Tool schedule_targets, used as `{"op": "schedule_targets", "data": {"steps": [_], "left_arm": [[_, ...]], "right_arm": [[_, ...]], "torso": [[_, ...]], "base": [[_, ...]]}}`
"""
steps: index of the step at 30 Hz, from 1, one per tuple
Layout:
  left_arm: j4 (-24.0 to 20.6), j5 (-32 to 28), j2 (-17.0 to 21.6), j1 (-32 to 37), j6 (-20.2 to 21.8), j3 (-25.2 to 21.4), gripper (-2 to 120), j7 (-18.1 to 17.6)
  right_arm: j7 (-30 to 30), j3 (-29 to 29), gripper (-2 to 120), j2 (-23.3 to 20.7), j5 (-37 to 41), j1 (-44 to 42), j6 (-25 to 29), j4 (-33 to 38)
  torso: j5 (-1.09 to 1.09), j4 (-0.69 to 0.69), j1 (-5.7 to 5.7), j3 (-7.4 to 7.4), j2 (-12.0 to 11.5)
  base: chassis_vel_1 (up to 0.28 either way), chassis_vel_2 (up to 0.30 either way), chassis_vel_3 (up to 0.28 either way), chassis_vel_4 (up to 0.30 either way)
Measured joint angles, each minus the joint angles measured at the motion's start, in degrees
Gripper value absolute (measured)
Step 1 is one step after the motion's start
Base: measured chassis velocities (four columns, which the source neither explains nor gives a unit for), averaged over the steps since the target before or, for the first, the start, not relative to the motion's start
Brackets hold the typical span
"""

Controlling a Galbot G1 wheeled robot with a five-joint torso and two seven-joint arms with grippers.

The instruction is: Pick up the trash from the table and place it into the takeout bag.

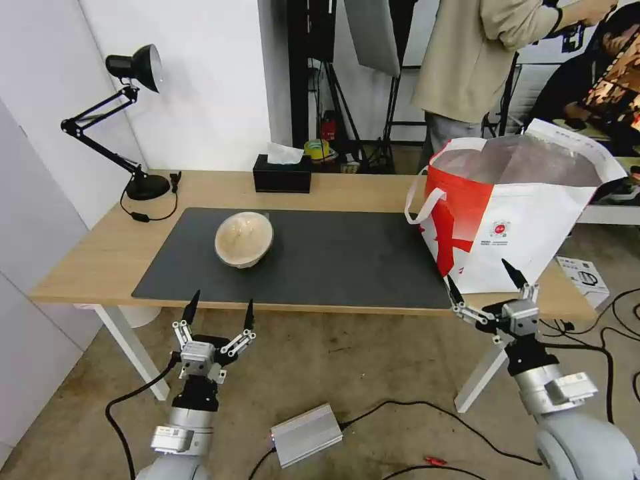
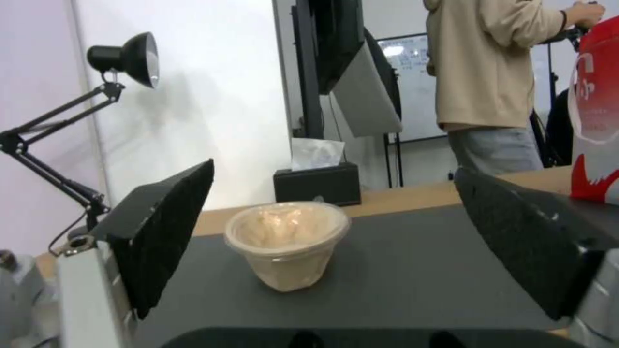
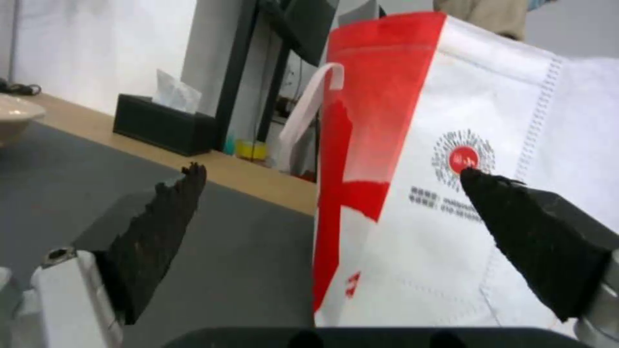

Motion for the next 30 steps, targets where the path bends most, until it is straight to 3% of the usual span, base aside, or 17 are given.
{"op": "schedule_targets", "data": {"steps": [30], "left_arm": [[0.58, 0.08, 0.29, -1.02, 0.91, -0.08, 100, 0.04]], "right_arm": [[-1.58, -0.21, 100, 3.58, -3.71, -2.61, 6.94, -4.14]], "torso": [[0.01, 0.00, 0.00, 0.00, -0.01]], "base": [[0.000, 0.000, 0.000, 0.000]]}}
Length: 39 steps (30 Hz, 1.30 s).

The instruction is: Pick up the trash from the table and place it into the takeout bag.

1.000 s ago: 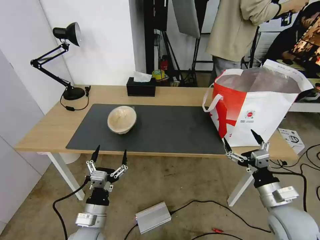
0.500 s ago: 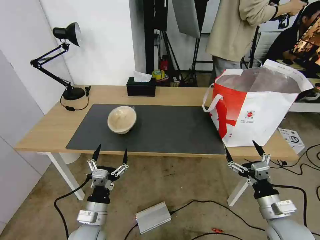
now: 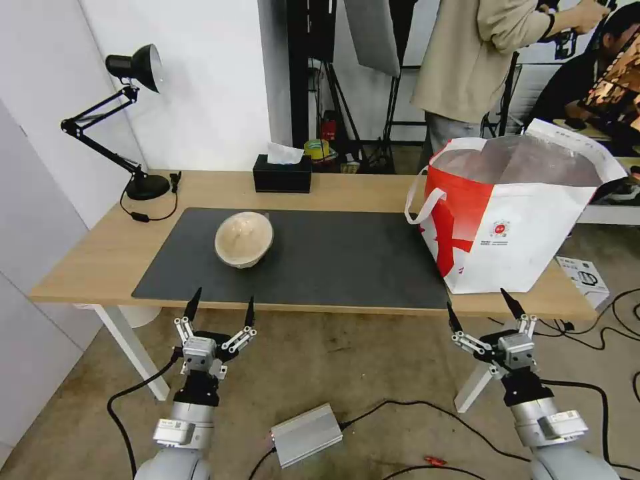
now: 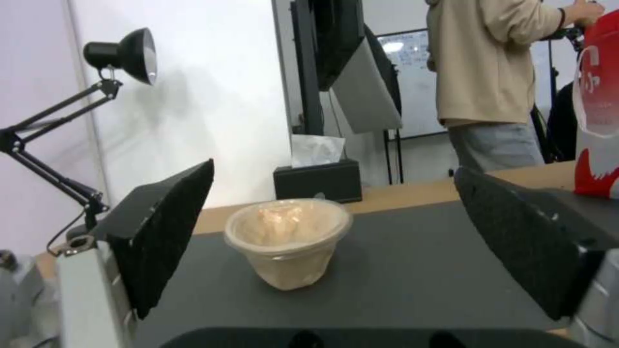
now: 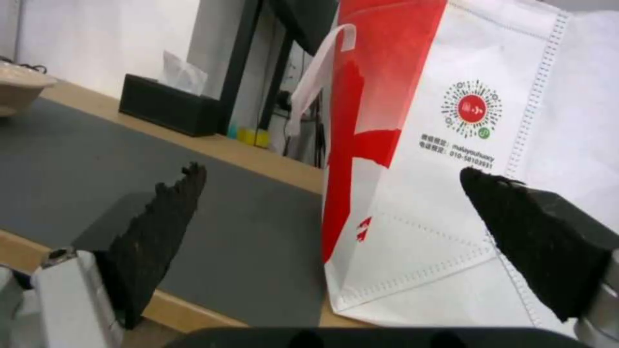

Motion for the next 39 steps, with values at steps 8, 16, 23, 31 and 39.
{"op": "schedule_targets", "data": {"steps": [8, 16, 23, 31, 39], "left_arm": [[-0.08, 0.01, 0.02, -0.03, 0.00, -0.07, 100, 0.01], [0.13, 0.02, 0.12, -0.24, 0.02, -0.10, 100, 0.02], [0.35, 0.09, 0.33, -0.98, 0.66, -0.04, 100, 0.15], [0.68, -0.19, 2.63, -5.01, 4.77, -0.14, 100, 1.34], [-0.39, 0.48, 5.77, -8.60, 9.78, -0.50, 100, 1.69]], "right_arm": [[0.23, 0.04, 100, 0.23, -1.07, -0.09, 0.19, -0.31], [0.33, 0.06, 100, 0.24, -1.15, -0.09, 0.19, -0.33], [0.35, 0.07, 100, 0.24, -1.15, -0.09, 0.18, -0.33], [0.39, 0.07, 100, 0.22, -1.13, -0.08, 0.15, -0.33], [0.42, 0.07, 100, 0.21, -1.11, -0.07, 0.12, -0.32]], "torso": [[0.00, 0.00, 0.00, 0.00, 0.00], [0.00, 0.00, 0.00, 0.00, 0.00], [0.00, 0.00, 0.00, 0.00, 0.00], [0.00, 0.00, 0.00, 0.00, 0.00], [0.00, 0.00, 0.00, 0.01, 0.00]], "base": [[0.000, 0.000, 0.000, 0.000], [0.000, 0.000, 0.000, 0.000], [0.000, 0.000, 0.000, 0.000], [0.000, 0.000, 0.000, 0.000], [0.000, 0.000, 0.000, 0.000]]}}
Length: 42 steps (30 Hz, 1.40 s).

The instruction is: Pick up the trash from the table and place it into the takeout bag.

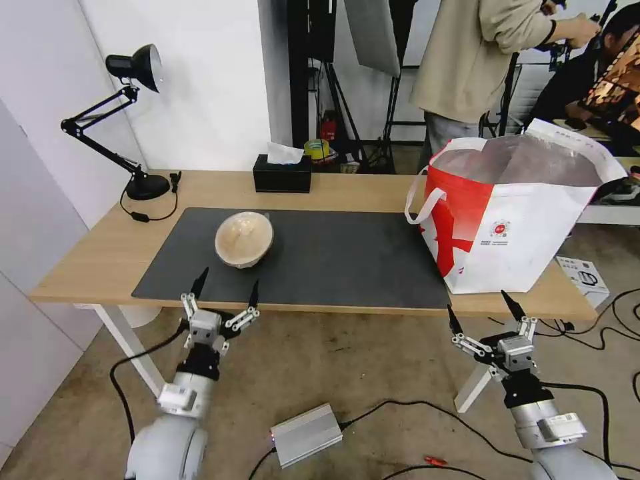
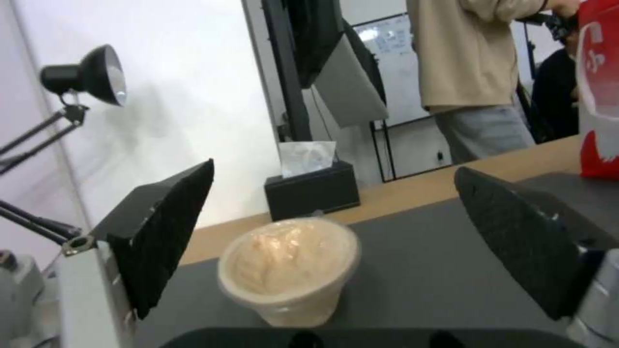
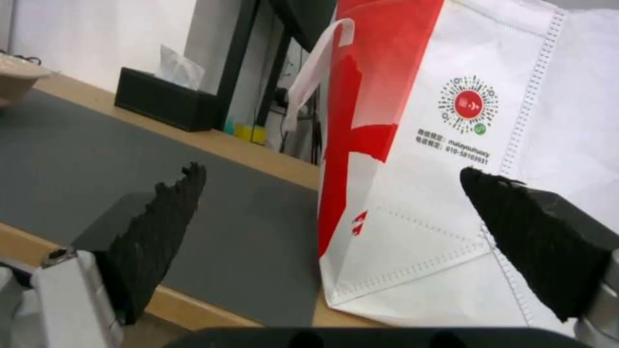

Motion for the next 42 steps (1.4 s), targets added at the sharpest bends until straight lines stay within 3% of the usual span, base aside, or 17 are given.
{"op": "schedule_targets", "data": {"steps": [18, 28, 42], "left_arm": [[0.88, -0.60, 8.89, -4.40, 4.91, 0.05, 100, 0.84], [4.75, 0.02, 13.10, -10.81, 6.80, 2.09, 100, 4.09], [9.90, -2.10, 15.28, -17.54, 8.15, 5.30, 100, 9.72]], "right_arm": [[0.00, 0.00, 100, 0.00, 0.04, 0.00, -0.05, 0.03], [0.01, 0.00, 100, 0.00, 0.05, 0.00, -0.05, 0.03], [0.00, 0.00, 100, -0.01, 0.05, 0.00, -0.05, 0.03]], "torso": [[-0.01, 0.00, 0.00, 0.00, 0.00], [0.00, 0.00, 0.00, 0.00, 0.00], [0.00, 0.00, 0.00, 0.00, 0.00]], "base": [[0.000, 0.000, 0.000, 0.000], [0.000, 0.000, 0.000, 0.000], [0.000, 0.000, 0.000, 0.000]]}}
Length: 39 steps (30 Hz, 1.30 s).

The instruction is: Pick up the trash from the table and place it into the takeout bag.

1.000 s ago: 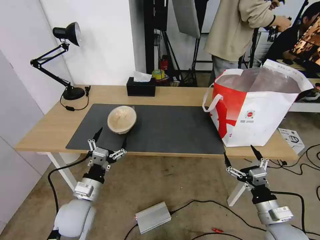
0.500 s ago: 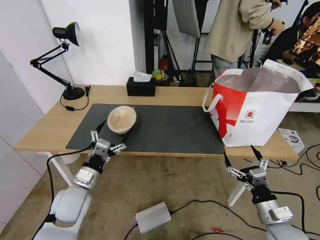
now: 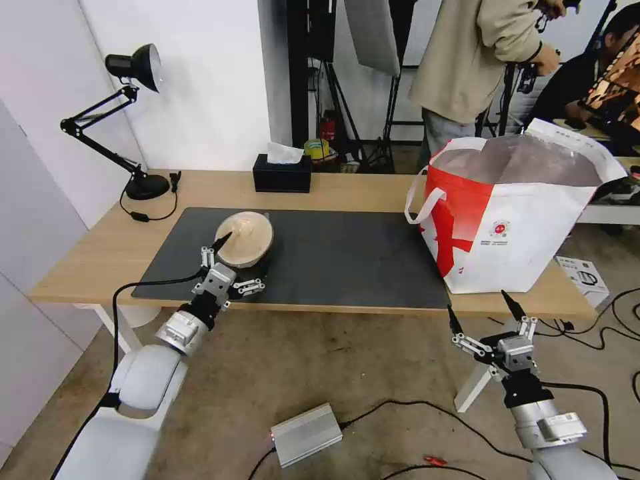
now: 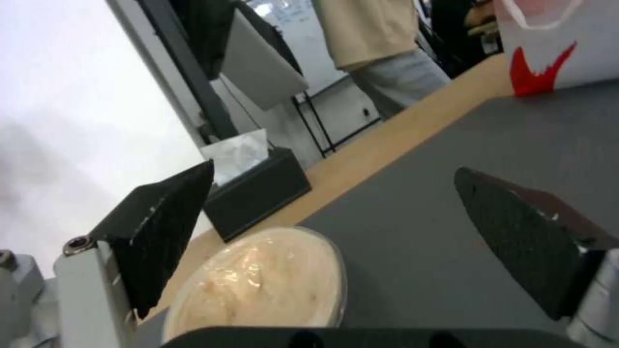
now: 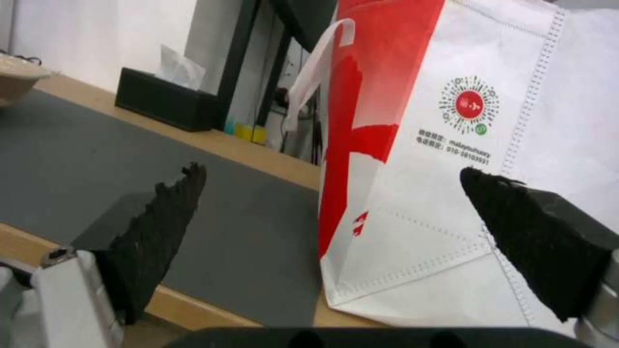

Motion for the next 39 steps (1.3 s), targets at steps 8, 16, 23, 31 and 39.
{"op": "schedule_targets", "data": {"steps": [8, 16, 23, 31, 39], "left_arm": [[1.09, 1.37, 0.76, -2.25, 2.60, 0.73, 100, 2.29], [1.00, 3.90, 2.22, -4.34, 6.50, -0.23, 100, 5.64], [1.09, 5.50, 3.47, -6.44, 9.89, -0.73, 100, 7.38], [2.43, 7.63, 3.61, -8.60, 12.08, -0.44, 100, 9.00], [5.34, 8.81, 2.93, -10.67, 12.14, 1.13, 100, 9.52]], "right_arm": [[0.00, 0.00, 100, 0.00, 0.00, 0.00, 0.00, 0.00], [0.00, 0.00, 100, 0.00, 0.00, 0.00, 0.00, 0.00], [0.00, 0.00, 100, 0.00, 0.00, 0.00, 0.00, 0.00], [0.00, 0.00, 100, 0.00, 0.00, 0.00, 0.00, 0.00], [0.00, 0.00, 100, 0.00, 0.00, 0.00, 0.00, 0.00]], "torso": [[0.00, 0.00, 0.00, 0.00, 0.00], [0.00, 0.00, 0.00, 0.00, 0.00], [0.00, 0.00, 0.00, -0.01, 0.01], [0.00, 0.00, 0.00, -0.01, 0.01], [0.00, 0.00, 0.00, -0.01, 0.01]], "base": [[0.000, 0.000, 0.000, 0.000], [0.000, 0.000, 0.000, 0.000], [0.000, 0.000, 0.000, 0.000], [0.000, 0.000, 0.000, 0.000], [0.000, 0.000, 0.000, 0.000]]}}
